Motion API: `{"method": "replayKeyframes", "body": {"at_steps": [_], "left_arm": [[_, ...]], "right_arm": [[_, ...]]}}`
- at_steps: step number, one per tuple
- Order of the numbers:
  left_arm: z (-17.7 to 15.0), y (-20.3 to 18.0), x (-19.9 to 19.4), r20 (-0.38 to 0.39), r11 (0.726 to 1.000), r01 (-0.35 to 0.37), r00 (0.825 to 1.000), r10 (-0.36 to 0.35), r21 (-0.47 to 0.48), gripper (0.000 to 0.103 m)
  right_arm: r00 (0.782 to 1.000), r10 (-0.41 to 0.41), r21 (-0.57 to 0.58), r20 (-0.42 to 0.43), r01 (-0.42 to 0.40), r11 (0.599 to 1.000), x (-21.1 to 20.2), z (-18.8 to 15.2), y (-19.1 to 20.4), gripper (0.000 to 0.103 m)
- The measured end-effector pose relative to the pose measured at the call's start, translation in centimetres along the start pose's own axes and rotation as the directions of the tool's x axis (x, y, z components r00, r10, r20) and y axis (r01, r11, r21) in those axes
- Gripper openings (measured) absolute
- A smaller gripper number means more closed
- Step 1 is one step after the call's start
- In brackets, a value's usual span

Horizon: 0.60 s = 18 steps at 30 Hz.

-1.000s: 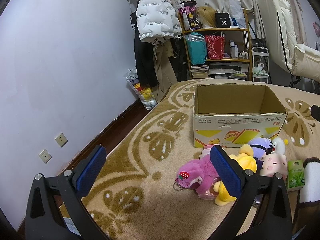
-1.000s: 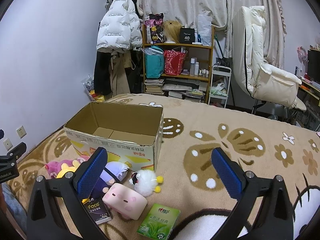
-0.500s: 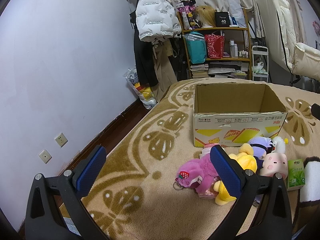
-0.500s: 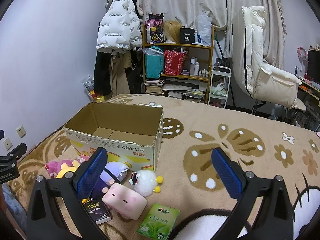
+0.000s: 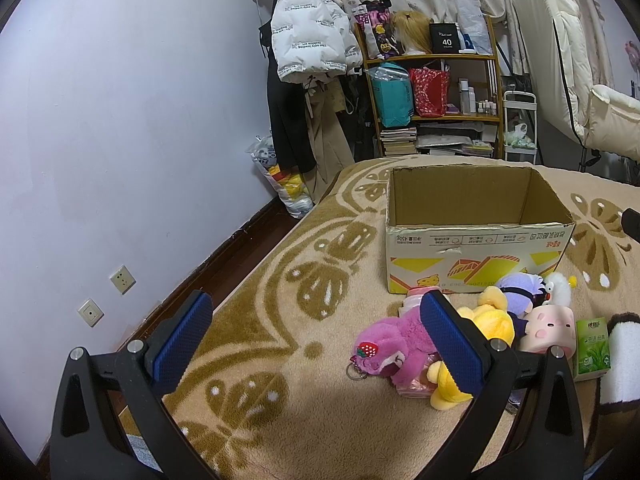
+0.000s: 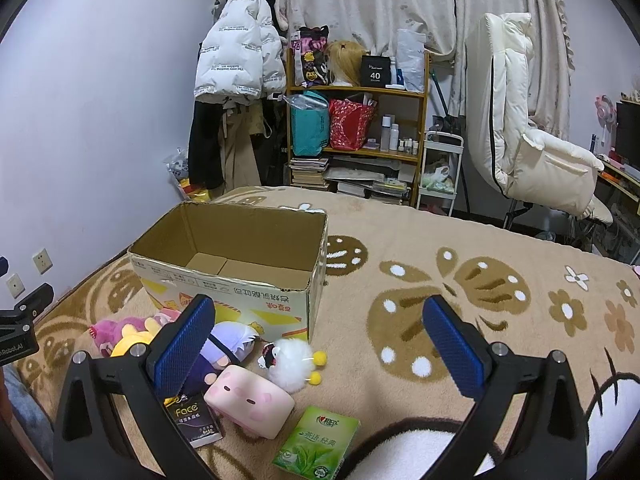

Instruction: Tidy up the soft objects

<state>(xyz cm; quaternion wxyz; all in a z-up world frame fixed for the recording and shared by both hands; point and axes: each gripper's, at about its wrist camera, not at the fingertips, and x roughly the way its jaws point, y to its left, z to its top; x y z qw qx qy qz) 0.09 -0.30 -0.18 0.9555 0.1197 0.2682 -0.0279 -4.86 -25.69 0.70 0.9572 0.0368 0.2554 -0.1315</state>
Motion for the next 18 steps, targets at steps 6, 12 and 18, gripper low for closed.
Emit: {"method": "replayKeyframes", "body": {"at_steps": [6, 12, 18], "left_arm": [[0.01, -0.02, 0.01, -0.001, 1.000, 0.000, 1.000, 0.000, 0.001, 0.103], [-0.44, -0.15, 0.14, -0.004, 1.000, 0.002, 1.000, -0.002, 0.006, 0.103], [-0.51, -0.18, 0.19, -0.005, 1.000, 0.002, 1.000, -0.002, 0.006, 0.103]], "right_arm": [[1.000, 0.001, -0.001, 0.000, -0.001, 1.000, 0.01, 0.06, -0.07, 0.103], [1.000, 0.001, -0.001, -0.001, -0.001, 1.000, 0.02, 0.04, -0.02, 0.103], [1.000, 0.001, -0.003, -0.001, -0.001, 1.000, 0.04, 0.01, 0.08, 0.103]]}}
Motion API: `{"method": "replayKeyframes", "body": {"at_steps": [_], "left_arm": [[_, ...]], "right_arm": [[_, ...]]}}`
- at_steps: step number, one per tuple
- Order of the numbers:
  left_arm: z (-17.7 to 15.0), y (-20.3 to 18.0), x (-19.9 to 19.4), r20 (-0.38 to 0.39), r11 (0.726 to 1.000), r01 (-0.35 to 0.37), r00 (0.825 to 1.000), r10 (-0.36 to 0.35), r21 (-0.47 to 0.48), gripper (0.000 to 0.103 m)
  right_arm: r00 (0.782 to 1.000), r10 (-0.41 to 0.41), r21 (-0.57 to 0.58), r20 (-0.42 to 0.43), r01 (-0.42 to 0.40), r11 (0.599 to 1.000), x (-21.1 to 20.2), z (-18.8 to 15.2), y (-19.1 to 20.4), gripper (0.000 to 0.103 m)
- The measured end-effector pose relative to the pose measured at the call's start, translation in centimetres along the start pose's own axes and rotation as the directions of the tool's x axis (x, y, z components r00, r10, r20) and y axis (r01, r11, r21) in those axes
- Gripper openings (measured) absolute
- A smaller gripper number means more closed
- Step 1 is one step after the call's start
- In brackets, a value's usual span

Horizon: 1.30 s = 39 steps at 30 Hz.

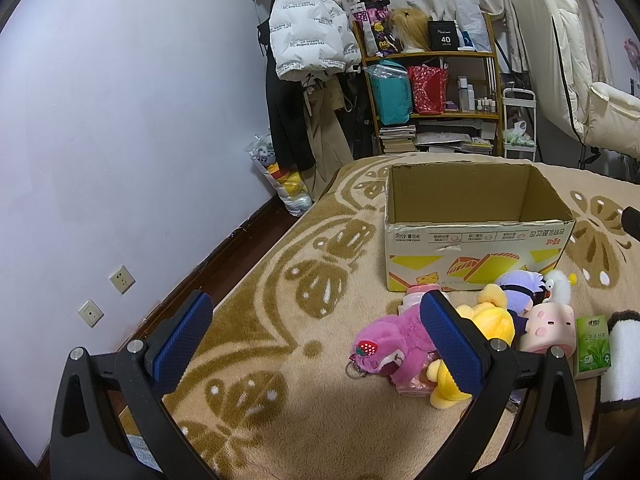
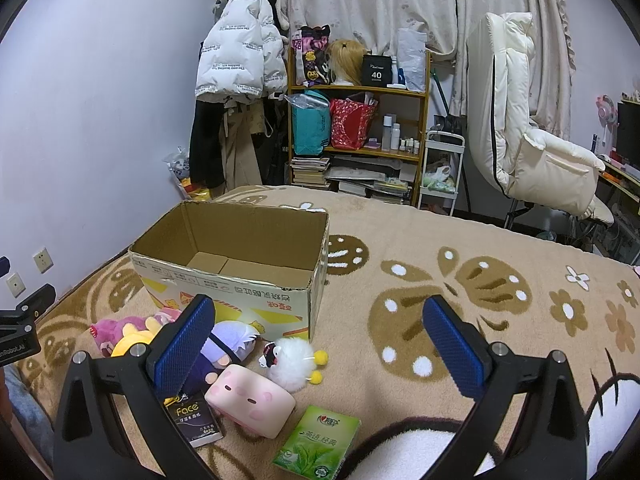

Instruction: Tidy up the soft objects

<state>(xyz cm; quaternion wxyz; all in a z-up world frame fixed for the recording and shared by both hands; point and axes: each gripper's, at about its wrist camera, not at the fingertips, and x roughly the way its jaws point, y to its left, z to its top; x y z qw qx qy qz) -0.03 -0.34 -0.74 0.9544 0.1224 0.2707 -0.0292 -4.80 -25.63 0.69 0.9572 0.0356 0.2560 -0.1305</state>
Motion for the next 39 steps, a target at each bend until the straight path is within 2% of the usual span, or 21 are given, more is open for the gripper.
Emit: {"method": "replayKeyframes", "body": {"at_steps": [16, 24, 31, 39], "left_arm": [[-0.2, 0.0, 0.1, 0.000, 1.000, 0.001, 1.000, -0.001, -0.001, 0.103], [-0.5, 0.1, 0.0, -0.003, 0.999, 0.039, 0.999, -0.039, -0.005, 0.103], [0.2, -0.3, 1.2, -0.062, 0.998, 0.057, 0.996, -0.056, 0.009, 0.103], [0.7, -1.5, 3.9, -0.129, 0.996, 0.082, 0.989, -0.078, 0.031, 0.103]], "right_arm": [[1.000, 0.003, 0.000, -0.011, -0.003, 1.000, 0.1, -0.3, 0.3, 0.103], [0.997, -0.009, 0.000, -0.081, 0.009, 1.000, 0.9, -0.4, -0.2, 0.103], [0.985, -0.019, 0.034, -0.172, 0.025, 0.999, 2.2, -0.9, -1.4, 0.103], [0.977, 0.024, 0.020, -0.213, -0.021, 1.000, 3.8, -1.1, -0.7, 0.103]]}}
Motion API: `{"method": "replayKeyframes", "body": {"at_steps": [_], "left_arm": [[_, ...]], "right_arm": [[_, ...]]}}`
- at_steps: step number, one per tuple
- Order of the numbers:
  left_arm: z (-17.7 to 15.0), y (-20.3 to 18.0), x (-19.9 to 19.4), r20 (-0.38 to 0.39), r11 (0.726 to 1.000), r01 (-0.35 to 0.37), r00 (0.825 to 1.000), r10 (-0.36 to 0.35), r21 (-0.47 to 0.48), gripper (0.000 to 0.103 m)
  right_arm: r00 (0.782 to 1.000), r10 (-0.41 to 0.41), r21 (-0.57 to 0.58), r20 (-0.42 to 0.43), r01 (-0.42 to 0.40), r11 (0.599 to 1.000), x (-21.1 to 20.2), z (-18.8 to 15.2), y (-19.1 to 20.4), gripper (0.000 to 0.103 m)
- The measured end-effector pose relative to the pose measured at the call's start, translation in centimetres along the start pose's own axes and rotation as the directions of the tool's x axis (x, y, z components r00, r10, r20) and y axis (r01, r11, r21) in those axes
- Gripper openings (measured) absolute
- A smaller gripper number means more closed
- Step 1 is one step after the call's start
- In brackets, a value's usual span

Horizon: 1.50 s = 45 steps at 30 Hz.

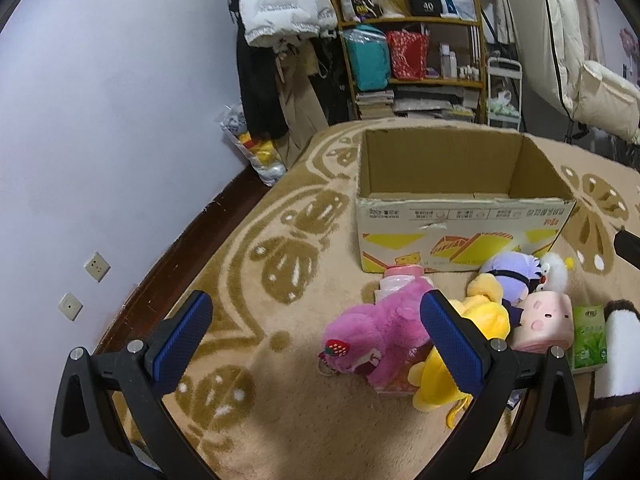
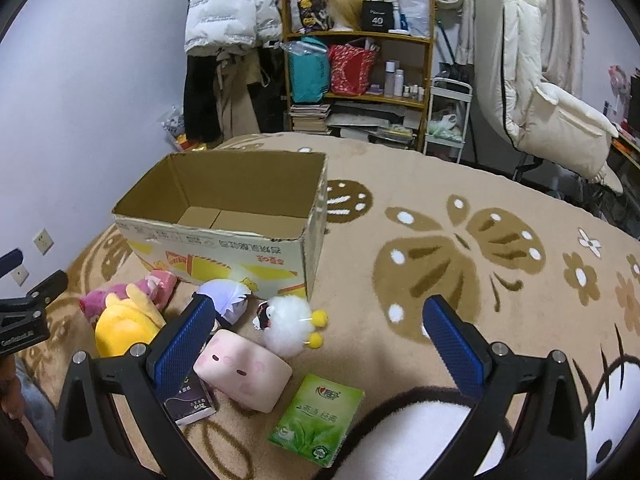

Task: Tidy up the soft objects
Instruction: 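Reach the left tool to the yellow plush while the right tool approaches the pink-white plush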

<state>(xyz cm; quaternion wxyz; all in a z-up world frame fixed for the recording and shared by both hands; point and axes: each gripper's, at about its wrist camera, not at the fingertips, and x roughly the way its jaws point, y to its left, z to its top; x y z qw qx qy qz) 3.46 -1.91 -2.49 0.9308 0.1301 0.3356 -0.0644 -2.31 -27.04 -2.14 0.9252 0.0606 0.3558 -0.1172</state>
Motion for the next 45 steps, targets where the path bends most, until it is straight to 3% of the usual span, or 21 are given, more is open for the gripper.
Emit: {"method": "replayKeyframes", "body": {"at_steps": [11, 17, 25, 30, 36, 45], "left_arm": [[0.0, -2.3, 3.7, -0.090, 0.997, 0.025, 0.996, -0.018, 0.077, 0.103], [-0.4, -2.8, 5.3, -0.164, 0.994, 0.071, 0.985, -0.058, 0.078, 0.103], [0.0, -2.8, 4.4, -0.132, 0.990, 0.136, 0.983, -0.129, 0.046, 0.103], [0.1, -3.0, 3.9, -0.120, 0.978, 0.205, 0.972, -0.201, 0.021, 0.103], [-0.1, -4.4, 3.6, -0.116, 0.973, 0.224, 0.969, -0.217, 0.055, 0.103], [0.2, -5.2, 3.0, -0.112, 0.955, 0.295, 0.951, -0.289, 0.041, 0.103]], "right_arm": [[0.995, 0.024, -0.049, -0.100, -0.029, 0.998, 2.9, -0.7, 1.3, 0.103], [0.990, 0.042, -0.067, -0.134, -0.052, 0.996, 3.9, -1.1, 1.7, 0.103], [0.982, 0.041, -0.064, -0.186, -0.054, 0.996, 4.8, -1.5, 1.6, 0.103], [0.975, 0.060, -0.035, -0.215, -0.070, 0.997, 5.2, -1.7, 1.2, 0.103], [0.967, 0.090, -0.040, -0.239, -0.103, 0.994, 5.8, -2.1, 1.8, 0.103], [0.955, 0.118, -0.076, -0.271, -0.143, 0.987, 6.6, -2.7, 2.9, 0.103]]}}
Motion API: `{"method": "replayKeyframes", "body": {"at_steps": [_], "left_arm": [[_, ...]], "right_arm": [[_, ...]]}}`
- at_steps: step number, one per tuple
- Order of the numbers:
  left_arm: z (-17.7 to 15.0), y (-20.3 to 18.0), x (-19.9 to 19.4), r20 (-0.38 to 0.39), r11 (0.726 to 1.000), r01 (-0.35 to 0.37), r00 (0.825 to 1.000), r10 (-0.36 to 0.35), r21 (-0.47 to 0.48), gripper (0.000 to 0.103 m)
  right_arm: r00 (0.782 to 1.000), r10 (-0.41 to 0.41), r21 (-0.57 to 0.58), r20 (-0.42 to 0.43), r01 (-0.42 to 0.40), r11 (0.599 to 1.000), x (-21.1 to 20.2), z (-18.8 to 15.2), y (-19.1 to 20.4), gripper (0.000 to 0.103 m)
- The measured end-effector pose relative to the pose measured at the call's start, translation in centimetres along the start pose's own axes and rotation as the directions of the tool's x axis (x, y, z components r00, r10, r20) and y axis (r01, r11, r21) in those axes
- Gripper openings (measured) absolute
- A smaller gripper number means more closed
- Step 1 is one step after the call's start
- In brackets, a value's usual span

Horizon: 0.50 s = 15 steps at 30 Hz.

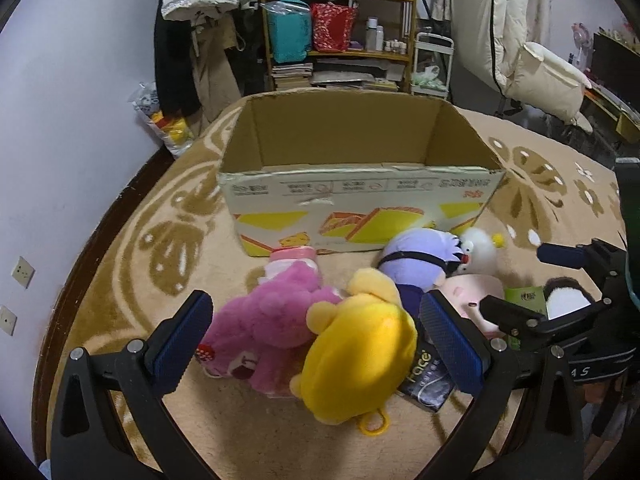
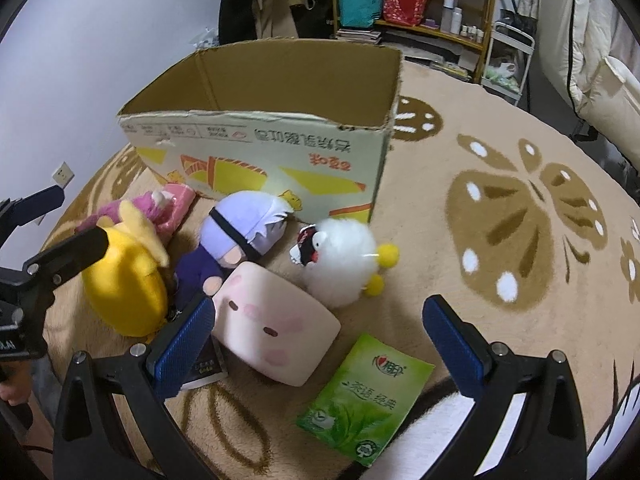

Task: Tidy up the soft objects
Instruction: 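Reach the left tool to the yellow plush while the right tool approaches the pink-white plush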

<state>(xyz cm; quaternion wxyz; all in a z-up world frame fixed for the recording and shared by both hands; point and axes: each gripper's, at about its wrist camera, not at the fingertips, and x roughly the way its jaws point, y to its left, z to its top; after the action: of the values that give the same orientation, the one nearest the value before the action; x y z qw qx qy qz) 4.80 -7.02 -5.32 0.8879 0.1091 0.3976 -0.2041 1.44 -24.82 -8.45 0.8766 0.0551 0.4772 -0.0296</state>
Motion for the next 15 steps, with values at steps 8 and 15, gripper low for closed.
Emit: {"method": "replayKeyframes", "body": {"at_steps": [8, 15], "left_arm": [[-0.5, -1.1, 1.2, -0.051, 0.999, 0.001, 0.999, 0.001, 0.036, 0.100], [-1.2, -1.8, 2.3, -0.096, 0.998, 0.009, 0.995, -0.003, 0.062, 0.082]], "right_arm": [[1.000, 0.023, -0.028, -0.004, -0.023, 0.999, 0.2, -0.1, 0.6, 0.100], [0.998, 0.057, -0.053, -0.039, -0.059, 0.997, 0.8, -0.4, 1.0, 0.086]]}}
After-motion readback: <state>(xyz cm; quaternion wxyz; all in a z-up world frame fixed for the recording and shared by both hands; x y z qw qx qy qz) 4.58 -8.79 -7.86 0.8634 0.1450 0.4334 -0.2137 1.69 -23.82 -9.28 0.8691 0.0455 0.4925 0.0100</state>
